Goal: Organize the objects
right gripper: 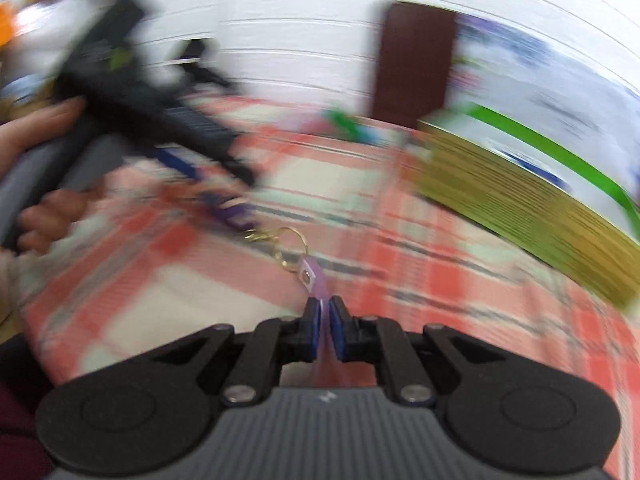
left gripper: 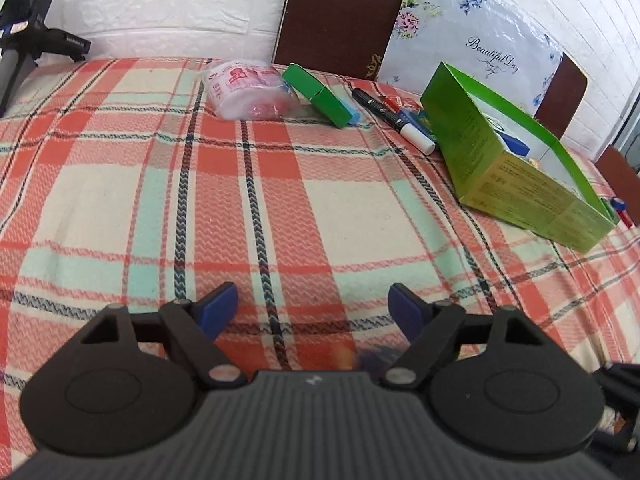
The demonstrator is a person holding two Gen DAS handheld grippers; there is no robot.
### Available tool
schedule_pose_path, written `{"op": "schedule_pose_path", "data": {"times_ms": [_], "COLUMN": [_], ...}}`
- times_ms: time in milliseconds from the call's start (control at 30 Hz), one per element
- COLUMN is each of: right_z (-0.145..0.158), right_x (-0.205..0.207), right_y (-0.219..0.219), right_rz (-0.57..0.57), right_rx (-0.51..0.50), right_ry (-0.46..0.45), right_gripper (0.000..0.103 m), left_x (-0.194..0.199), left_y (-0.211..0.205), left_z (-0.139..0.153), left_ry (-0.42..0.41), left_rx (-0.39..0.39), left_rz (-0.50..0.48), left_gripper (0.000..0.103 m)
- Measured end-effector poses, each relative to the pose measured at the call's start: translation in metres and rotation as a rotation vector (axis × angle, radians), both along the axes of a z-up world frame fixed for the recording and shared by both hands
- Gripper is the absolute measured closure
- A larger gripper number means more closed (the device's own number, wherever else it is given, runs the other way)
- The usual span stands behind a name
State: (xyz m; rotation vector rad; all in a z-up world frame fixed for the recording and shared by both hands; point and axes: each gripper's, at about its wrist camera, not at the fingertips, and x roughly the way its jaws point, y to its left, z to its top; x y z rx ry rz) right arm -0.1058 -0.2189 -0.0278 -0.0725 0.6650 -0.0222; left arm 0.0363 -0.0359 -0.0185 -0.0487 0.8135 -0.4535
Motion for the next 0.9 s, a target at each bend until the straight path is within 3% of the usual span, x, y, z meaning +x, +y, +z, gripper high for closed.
{"op": "schedule_pose_path", "data": {"times_ms": [33, 133, 300, 500, 633, 733, 900], "right_z": [0.000, 0.002, 0.007, 0.001, -0.002, -0.003, -0.007], "right_x": [-0.001, -0.008, -0.007, -0.010, -0.007, -0.009, -0.008], "right_y": [-0.010, -0.022, -0.013, -0.010, -0.009, -0.008, -0.014], "right_rz": [-0.040, -0.097, -0.018, -0.001, -0.009, -0.020, -0.041], "right_rx": [0.026, 0.064, 0.069, 0.119, 0.117, 0.102, 0.112], "right_ry": [-0.007, -0.028, -0.070, -0.059, -0.055, -0.058, -0.046], "right_gripper": [0.090, 0.066, 0.060, 0.057, 0.057, 0.057, 0.057], "left_x": [-0.001, -0.006, -0.023, -0.042, -0.043, -0.044, -0.042], "left_y": [-0.001, -0.006, -0.002, 0.000, -0.014, -0.020, -0.014], "left_z": [0.000, 0.002, 0.012, 0.014, 0.007, 0.003, 0.004], "left_ry": [0.000, 0.008, -0.019, -0.059, -0.045, -0.085, -0.080], "left_rx": [0.000, -0.007, -0.098, -0.131, -0.113, -0.071, -0.069], "left_rz": [-0.011, -0.047, -0.169, -0.311, -0.376, -0.389, -0.400], "left_gripper": [0.023, 0.023, 0.020, 0.019, 0.039, 0.044, 0.050]}}
